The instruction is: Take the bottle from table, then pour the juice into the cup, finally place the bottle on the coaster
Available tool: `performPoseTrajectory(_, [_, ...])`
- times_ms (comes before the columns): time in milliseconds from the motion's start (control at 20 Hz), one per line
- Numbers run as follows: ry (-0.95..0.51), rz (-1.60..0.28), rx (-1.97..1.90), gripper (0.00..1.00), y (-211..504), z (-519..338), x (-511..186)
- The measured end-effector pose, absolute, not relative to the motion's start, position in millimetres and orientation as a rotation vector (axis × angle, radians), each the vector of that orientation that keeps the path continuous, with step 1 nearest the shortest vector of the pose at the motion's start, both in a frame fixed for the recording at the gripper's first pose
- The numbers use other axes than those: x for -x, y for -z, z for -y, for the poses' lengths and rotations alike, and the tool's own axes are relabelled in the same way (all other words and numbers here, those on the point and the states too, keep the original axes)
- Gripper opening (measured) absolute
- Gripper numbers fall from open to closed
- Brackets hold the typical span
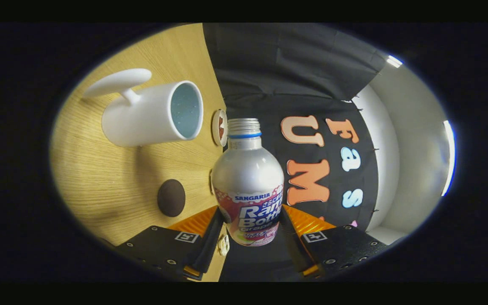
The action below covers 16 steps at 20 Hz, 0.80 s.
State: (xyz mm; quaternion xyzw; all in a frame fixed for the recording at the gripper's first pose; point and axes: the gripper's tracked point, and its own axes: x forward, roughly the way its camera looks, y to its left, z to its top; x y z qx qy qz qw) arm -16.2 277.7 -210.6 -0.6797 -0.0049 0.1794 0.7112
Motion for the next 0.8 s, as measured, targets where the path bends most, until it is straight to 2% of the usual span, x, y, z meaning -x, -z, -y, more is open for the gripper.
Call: performPoseTrajectory(800, [-0.403, 0.071, 1.657, 0.73, 211.2, -282.2, 14.1])
